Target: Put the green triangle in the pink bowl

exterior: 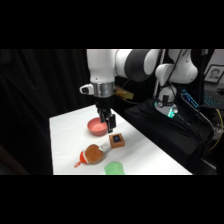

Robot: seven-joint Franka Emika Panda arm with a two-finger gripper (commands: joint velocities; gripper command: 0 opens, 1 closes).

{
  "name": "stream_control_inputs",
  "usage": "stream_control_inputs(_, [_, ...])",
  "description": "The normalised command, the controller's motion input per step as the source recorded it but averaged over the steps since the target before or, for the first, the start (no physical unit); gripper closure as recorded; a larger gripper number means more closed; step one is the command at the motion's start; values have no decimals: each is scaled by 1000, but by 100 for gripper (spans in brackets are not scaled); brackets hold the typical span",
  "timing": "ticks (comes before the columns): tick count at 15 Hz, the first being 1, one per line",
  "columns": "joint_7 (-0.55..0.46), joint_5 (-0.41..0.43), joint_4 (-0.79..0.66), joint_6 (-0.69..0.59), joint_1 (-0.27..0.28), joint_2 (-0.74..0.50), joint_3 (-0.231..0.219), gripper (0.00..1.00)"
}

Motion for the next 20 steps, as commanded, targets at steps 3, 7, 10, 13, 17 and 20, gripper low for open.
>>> stream_control_inputs(3, [411,-164,201,39,114,194,32,0])
stream_control_inputs(7, [302,-84,258,28,96,217,37,0])
stream_control_inputs(10, [167,-10,255,101,58,228,39,0])
stream_control_inputs(13, [92,32,206,187,36,205,33,0])
stream_control_inputs(17, [120,79,176,186,48,205,27,0])
stream_control_inputs(20, [160,85,179,191,74,223,5,0])
